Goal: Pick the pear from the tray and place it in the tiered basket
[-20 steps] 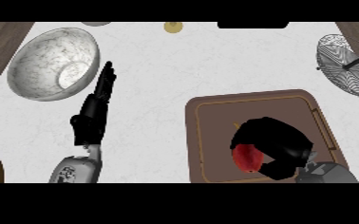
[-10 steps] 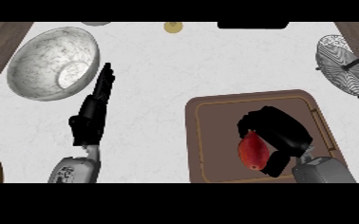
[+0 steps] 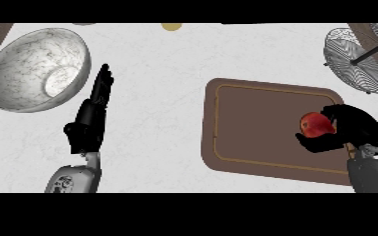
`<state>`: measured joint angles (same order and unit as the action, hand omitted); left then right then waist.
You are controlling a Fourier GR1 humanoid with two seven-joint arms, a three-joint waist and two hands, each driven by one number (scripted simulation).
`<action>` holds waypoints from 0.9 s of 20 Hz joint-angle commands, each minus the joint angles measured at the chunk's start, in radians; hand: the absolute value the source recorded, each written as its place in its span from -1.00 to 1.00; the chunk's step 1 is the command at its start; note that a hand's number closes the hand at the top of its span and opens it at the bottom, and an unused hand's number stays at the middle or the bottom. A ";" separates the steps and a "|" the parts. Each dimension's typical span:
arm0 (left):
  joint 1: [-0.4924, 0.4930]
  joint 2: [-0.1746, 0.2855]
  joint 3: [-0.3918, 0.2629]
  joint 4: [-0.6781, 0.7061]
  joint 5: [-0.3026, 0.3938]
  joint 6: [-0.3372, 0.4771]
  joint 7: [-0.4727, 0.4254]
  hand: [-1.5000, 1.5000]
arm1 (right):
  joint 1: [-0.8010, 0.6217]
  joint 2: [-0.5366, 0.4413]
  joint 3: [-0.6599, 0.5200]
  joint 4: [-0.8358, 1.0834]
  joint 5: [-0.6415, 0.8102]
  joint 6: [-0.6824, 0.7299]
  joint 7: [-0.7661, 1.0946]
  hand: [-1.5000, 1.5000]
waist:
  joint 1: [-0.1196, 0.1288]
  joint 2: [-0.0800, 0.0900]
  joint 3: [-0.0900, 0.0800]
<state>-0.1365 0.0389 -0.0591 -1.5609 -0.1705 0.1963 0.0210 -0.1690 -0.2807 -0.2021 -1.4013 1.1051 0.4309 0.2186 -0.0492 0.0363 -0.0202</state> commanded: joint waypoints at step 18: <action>-0.072 -0.036 -0.094 0.017 -0.009 -0.058 0.023 0.00 | -0.742 -0.251 -0.437 0.266 0.457 0.091 1.182 1.00 | 0.203 -0.002 0.009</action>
<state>-0.1935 0.0150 -0.1391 -1.5503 -0.1749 0.1401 0.0366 -0.7513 -0.4846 -0.6232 -1.2040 1.4779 0.4060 1.1212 0.1336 0.0371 -0.0122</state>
